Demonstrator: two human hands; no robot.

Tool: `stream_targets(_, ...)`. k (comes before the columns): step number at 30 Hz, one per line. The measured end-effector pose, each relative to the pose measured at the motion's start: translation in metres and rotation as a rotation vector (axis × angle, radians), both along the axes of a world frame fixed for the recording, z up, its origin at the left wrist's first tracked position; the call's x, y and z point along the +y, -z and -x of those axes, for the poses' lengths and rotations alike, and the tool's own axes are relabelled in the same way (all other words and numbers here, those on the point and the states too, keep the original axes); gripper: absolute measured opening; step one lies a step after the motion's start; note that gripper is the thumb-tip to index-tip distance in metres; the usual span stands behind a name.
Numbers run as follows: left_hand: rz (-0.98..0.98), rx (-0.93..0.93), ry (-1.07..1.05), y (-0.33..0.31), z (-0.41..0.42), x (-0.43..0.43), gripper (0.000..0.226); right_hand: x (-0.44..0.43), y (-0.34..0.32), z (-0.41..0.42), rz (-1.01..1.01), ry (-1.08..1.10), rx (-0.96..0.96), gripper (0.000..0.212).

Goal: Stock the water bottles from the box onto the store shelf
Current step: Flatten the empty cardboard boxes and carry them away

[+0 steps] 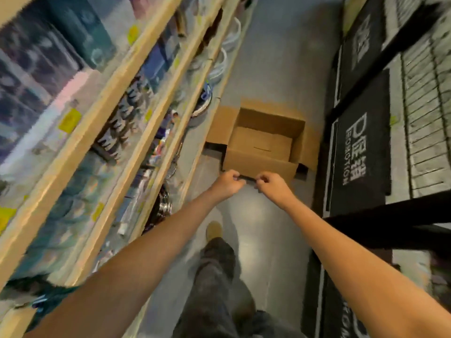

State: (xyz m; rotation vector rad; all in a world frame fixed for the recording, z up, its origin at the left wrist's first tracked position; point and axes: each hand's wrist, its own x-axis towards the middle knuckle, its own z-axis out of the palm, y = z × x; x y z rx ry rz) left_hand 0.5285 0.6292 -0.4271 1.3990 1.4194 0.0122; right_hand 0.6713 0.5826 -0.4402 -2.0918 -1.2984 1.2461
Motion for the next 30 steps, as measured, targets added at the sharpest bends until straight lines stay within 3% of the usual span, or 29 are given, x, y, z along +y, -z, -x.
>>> stream_targets(6,0.15,-0.001,0.14,0.064,-0.054,0.097,0.052,0.079,0.065,-0.05,0.139,0.321,0.123,0.023)
stream_targets(10,0.176,-0.023,0.107,0.114,-0.069,0.123,0.029,0.1,0.112,-0.067,0.199,0.482,0.209,0.027)
stream_targets(11,0.205,-0.01,0.105,0.145,-0.082,0.135,0.019,0.112,0.14,-0.076,0.234,0.534,0.237,0.027)
stream_targets(13,0.23,0.013,0.08,0.175,-0.088,0.138,0.017,0.119,0.167,-0.079,0.272,0.593,0.278,0.023)
stream_targets(19,0.354,-0.026,-0.078,0.339,-0.128,0.148,0.008,0.147,0.33,-0.104,0.323,0.683,0.365,0.013)
stream_targets(26,0.482,0.028,-0.332,0.546,-0.171,0.169,0.017,0.158,0.538,-0.14,0.397,0.631,0.349,0.01)
stream_targets(30,0.598,-0.082,-0.49,0.615,-0.188,0.18,0.043,0.16,0.61,-0.161,0.372,0.848,0.538,0.025)
